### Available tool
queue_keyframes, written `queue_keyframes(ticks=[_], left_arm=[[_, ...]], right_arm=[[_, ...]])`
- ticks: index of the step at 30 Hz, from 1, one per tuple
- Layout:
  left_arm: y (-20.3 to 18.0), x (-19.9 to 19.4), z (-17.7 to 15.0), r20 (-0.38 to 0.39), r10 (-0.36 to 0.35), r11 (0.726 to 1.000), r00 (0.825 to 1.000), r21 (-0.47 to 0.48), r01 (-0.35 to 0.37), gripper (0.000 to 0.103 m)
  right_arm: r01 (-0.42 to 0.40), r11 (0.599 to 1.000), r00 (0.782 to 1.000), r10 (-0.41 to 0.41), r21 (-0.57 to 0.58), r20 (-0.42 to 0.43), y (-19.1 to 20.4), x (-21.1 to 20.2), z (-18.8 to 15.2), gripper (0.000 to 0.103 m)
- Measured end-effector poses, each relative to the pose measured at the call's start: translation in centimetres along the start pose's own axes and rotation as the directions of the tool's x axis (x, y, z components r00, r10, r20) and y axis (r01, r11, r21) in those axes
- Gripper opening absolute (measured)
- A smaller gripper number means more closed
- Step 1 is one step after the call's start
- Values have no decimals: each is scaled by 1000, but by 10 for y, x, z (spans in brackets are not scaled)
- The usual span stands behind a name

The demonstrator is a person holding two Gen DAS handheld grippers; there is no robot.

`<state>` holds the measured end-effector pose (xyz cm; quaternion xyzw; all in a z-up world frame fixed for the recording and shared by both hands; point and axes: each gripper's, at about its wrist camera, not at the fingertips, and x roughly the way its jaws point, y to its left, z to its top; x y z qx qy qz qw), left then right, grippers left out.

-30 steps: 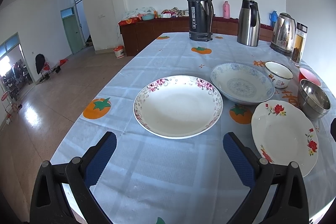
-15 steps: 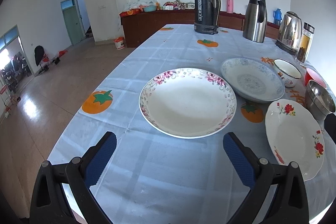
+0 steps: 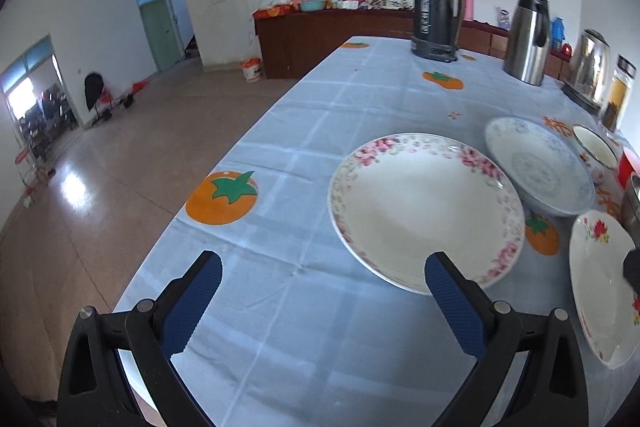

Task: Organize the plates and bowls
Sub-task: 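Move the left gripper toward the pink-floral white plate, then close the left gripper on the rim of the pink-floral plate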

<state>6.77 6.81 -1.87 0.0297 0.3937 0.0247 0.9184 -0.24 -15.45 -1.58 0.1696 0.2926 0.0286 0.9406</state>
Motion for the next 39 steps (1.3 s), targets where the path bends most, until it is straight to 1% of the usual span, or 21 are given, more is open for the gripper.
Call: queue_keyframes(ticks=[1, 4, 7, 9, 12, 14, 16, 19, 21, 23, 25, 28, 34, 36, 39], left_arm=[[4, 2, 3, -10, 5, 1000, 1000, 2, -5, 102], [11, 13, 13, -31, -42, 999, 999, 2, 42, 102], [9, 26, 21, -43, -45, 999, 998, 16, 46, 102], [7, 34, 27, -53, -46, 999, 998, 25, 47, 102], [4, 44, 32, -57, -62, 998, 996, 29, 63, 102], [2, 50, 35, -62, -73, 997, 995, 33, 75, 102], [2, 55, 37, -67, -86, 996, 994, 30, 88, 102], [1, 64, 42, -79, -112, 993, 991, 17, 113, 102], [0, 67, 44, -78, -112, 993, 991, 16, 114, 101], [-2, 70, 46, -77, -111, 993, 991, 23, 113, 98], [-3, 75, 47, -90, -120, 992, 989, 25, 122, 86], [-3, 84, 49, -120, -158, 987, 980, 4, 159, 76], [-6, 100, 48, -163, -198, 980, 967, -10, 199, 58], [-6, 105, 47, -175, -214, 977, 961, -21, 214, 55], [-7, 106, 47, -173, -210, 977, 962, -12, 211, 55]], right_arm=[[-11, 1000, 1000, 11, 11, -24, 0, 7, 1, 66], [-51, 997, 995, 55, 50, -85, 2, 29, 3, 66], [-64, 997, 991, 69, 46, -116, 11, 47, 8, 65], [-58, 998, 991, 60, 18, -121, 18, 57, 12, 65], [-43, 999, 990, 41, -13, -134, 25, 70, 16, 59], [-48, 999, 986, 43, -25, -162, 29, 81, 16, 59], [-37, 999, 981, 30, -34, -189, 29, 90, 14, 54], [-45, 999, 970, 40, -15, -238, 26, 103, 12, 50], [-39, 999, 966, 34, -13, -258, 25, 110, 11, 49], [-34, 999, 964, 27, -23, -263, 27, 115, 10, 47], [-37, 999, 964, 28, -27, -264, 28, 117, 11, 44], [-39, 999, 964, 29, -30, -264, 30, 121, 13, 43], [-8, 999, 969, -5, -51, -247, 28, 128, 18, 41], [-9, 999, 970, -4, -52, -243, 26, 129, 20, 39], [-11, 999, 970, 0, -45, -244, 22, 131, 22, 36]])
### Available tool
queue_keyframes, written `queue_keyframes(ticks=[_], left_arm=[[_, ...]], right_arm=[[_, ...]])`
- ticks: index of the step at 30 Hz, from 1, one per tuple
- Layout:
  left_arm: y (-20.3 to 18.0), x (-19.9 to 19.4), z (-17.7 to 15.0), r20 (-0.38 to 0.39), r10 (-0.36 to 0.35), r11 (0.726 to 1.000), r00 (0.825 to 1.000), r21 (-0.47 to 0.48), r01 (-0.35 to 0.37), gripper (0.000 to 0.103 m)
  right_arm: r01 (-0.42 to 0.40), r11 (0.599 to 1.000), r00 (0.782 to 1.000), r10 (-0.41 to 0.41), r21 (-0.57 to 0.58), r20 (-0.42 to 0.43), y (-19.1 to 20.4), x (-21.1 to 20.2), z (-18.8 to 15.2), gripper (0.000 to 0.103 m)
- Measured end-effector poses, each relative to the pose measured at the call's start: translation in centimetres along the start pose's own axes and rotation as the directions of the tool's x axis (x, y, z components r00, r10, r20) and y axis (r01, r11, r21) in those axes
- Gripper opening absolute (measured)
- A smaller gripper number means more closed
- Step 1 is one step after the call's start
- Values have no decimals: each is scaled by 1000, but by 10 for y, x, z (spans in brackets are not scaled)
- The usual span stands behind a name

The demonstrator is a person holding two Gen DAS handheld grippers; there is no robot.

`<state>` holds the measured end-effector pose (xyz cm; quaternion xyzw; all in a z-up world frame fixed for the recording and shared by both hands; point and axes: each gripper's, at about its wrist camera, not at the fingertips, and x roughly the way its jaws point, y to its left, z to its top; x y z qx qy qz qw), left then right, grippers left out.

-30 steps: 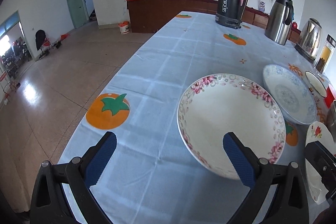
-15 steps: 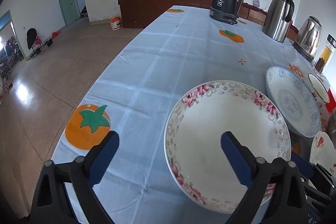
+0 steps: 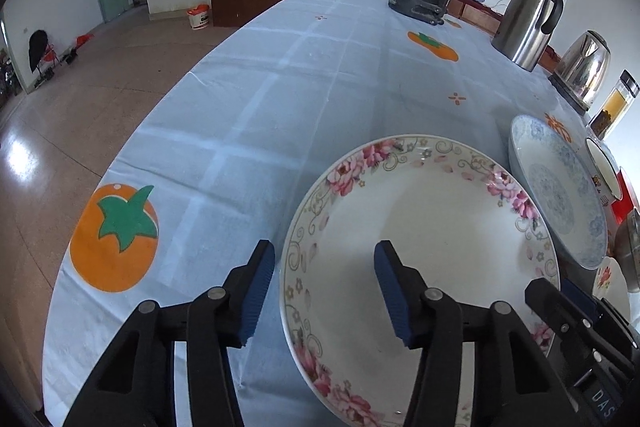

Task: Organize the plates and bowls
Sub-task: 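Close the left gripper on the rim of the pink-floral plate, then lower the pink-floral plate onto the blue-patterned plate and open the left gripper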

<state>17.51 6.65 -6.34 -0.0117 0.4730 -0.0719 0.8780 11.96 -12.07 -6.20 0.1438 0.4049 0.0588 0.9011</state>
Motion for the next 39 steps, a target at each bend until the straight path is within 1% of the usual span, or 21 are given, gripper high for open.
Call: queue_keyframes(ticks=[3, 5, 6, 8, 9, 12, 14, 16, 23, 27, 32, 39], left_arm=[[0, 1, 1, 1, 2, 1000, 1000, 8, -2, 54], [2, 0, 0, 10, -3, 1000, 1000, 4, 3, 46], [3, 0, 0, 10, -10, 1000, 1000, 0, 10, 43], [3, 0, -1, 11, -15, 1000, 1000, 3, 15, 43], [2, 0, 0, 13, -13, 1000, 1000, 8, 13, 43], [0, 0, 1, 15, 1, 1000, 1000, 13, -1, 43], [-1, 1, 1, 16, -1, 1000, 1000, 13, 1, 43], [-1, 1, 2, 17, -2, 1000, 1000, 12, 2, 43], [1, 2, 2, 42, -1, 1000, 999, 20, 0, 43], [1, -1, -1, 44, -2, 1000, 999, 26, 1, 43], [7, -7, -5, 55, 3, 1000, 998, 17, -4, 43], [4, -18, -6, 81, 14, 999, 997, 29, -16, 43]], right_arm=[[-8, 1000, 1000, 8, 9, -9, -4, 0, 2, 31], [-21, 1000, 1000, 21, 19, -13, -8, -1, 3, 19], [-39, 999, 999, 39, 22, -7, -8, -4, 2, 17], [-45, 999, 999, 45, 11, 21, -6, -12, 1, 17], [-54, 999, 998, 54, 6, 29, -5, -13, 1, 19], [-58, 998, 998, 58, 10, 21, -5, -10, 3, 19], [-78, 996, 997, 79, 39, -8, -10, -5, 4, 17], [-73, 997, 997, 73, 21, -10, -7, -4, 4, 19], [-41, 999, 999, 42, 18, -26, -1, 9, 9, 20], [-29, 1000, 1000, 30, 11, -9, 2, 10, 7, 20], [-75, 997, 997, 75, 7, 1, 4, 5, 0, 20], [-92, 996, 996, 91, 16, 22, 6, -4, -3, 20]])
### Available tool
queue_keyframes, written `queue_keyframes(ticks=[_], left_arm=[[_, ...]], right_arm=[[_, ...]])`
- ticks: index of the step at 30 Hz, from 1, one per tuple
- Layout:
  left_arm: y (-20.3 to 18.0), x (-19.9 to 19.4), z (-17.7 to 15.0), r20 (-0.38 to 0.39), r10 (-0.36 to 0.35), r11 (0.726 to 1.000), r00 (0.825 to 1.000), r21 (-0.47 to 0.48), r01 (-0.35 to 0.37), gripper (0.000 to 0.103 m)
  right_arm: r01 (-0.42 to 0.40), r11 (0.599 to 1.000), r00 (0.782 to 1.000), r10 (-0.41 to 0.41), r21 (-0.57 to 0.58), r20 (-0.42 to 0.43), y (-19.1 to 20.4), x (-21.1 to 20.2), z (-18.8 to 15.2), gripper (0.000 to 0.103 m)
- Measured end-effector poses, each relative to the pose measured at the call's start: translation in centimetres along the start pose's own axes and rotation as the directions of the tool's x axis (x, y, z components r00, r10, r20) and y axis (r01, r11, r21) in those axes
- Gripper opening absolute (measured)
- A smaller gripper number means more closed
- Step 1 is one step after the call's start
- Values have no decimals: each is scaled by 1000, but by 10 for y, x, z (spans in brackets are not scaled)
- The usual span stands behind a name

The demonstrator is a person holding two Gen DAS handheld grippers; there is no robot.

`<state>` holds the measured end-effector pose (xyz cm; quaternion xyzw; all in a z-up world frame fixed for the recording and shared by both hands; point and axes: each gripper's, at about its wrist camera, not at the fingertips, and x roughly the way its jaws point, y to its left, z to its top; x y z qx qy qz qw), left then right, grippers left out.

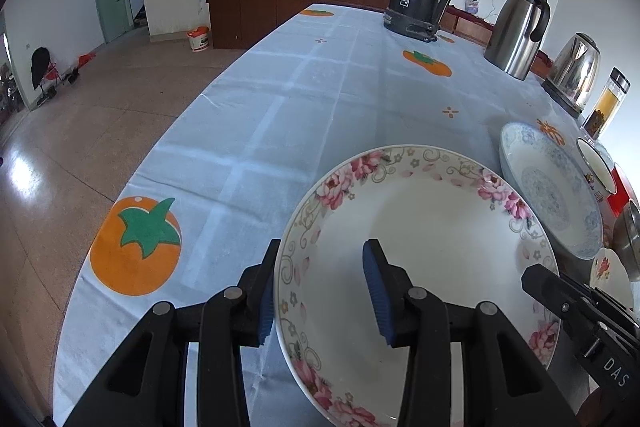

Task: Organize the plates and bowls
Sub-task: 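Lower the pink-floral plate onto the blue-patterned plate and open the left gripper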

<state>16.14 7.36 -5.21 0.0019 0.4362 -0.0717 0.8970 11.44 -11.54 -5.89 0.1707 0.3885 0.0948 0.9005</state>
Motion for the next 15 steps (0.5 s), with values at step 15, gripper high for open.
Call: queue_keyframes(ticks=[15], left_arm=[[-69, -12, 34, 71, -60, 993, 996, 105, 52, 43]], right_arm=[[47, 995, 997, -52, 92, 55, -38, -48, 20, 20]])
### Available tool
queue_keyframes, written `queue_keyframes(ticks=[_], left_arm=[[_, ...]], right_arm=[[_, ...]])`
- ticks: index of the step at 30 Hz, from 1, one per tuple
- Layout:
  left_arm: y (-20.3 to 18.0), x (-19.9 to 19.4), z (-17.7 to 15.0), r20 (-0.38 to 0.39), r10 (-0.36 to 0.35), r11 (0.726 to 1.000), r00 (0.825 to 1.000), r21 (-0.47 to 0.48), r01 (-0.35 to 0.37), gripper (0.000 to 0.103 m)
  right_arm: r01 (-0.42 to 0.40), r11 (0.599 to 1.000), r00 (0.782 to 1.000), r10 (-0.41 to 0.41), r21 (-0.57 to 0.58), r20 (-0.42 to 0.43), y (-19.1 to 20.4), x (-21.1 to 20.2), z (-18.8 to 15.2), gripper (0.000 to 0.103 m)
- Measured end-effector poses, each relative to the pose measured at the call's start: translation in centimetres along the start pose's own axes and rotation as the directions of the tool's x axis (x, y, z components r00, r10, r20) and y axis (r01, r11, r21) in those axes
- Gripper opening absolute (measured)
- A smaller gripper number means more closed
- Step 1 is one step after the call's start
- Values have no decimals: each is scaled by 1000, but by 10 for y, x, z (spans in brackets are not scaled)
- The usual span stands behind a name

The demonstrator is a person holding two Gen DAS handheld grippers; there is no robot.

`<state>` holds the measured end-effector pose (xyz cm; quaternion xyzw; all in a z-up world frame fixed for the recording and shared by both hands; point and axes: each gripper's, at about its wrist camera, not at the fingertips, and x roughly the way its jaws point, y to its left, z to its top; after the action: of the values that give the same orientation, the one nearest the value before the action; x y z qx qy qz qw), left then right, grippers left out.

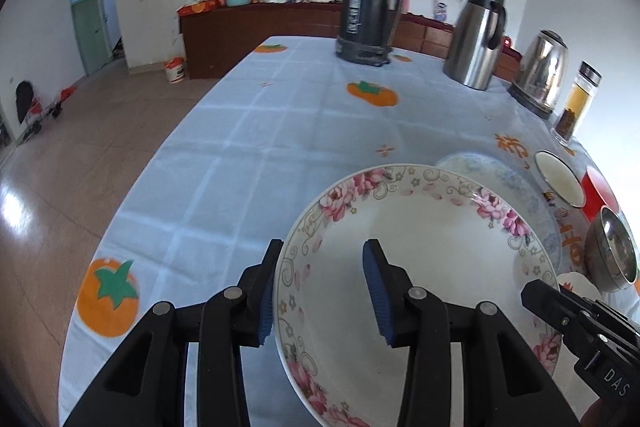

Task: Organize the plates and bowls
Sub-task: 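Lower the pink-floral plate onto the blue-patterned plate and open the left gripper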

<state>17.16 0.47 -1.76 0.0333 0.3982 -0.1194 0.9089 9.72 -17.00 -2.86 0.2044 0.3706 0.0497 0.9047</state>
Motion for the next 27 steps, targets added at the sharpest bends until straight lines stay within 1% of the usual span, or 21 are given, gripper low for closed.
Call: queue_keyframes(ticks=[3, 9, 14, 17, 20, 24, 27], left_arm=[[-28, 10, 10, 2, -27, 999, 1000, 42, 27, 43], [-64, 30, 26, -6, -48, 995, 999, 90, 49, 43], [-81, 42, 34, -11, -50, 993, 999, 104, 51, 43], [-90, 54, 35, -32, -42, 992, 999, 114, 45, 43], [-94, 65, 34, -60, -59, 993, 996, 101, 65, 43], [-100, 72, 35, -63, -29, 994, 998, 107, 36, 43], [-101, 75, 38, -67, -20, 994, 998, 110, 27, 43]], right_arm=[[40, 999, 999, -40, 30, 1, -21, -3, 6, 20], [103, 993, 995, -103, 62, 8, -53, -8, 19, 20], [121, 989, 993, -121, 86, -16, -71, -3, 27, 20], [133, 987, 991, -133, 87, -10, -77, -3, 30, 20], [147, 985, 989, -147, 87, -15, -83, -1, 35, 20], [162, 984, 987, -161, 72, -23, -86, 2, 40, 20], [174, 983, 984, -172, 54, -35, -84, 4, 43, 21]])
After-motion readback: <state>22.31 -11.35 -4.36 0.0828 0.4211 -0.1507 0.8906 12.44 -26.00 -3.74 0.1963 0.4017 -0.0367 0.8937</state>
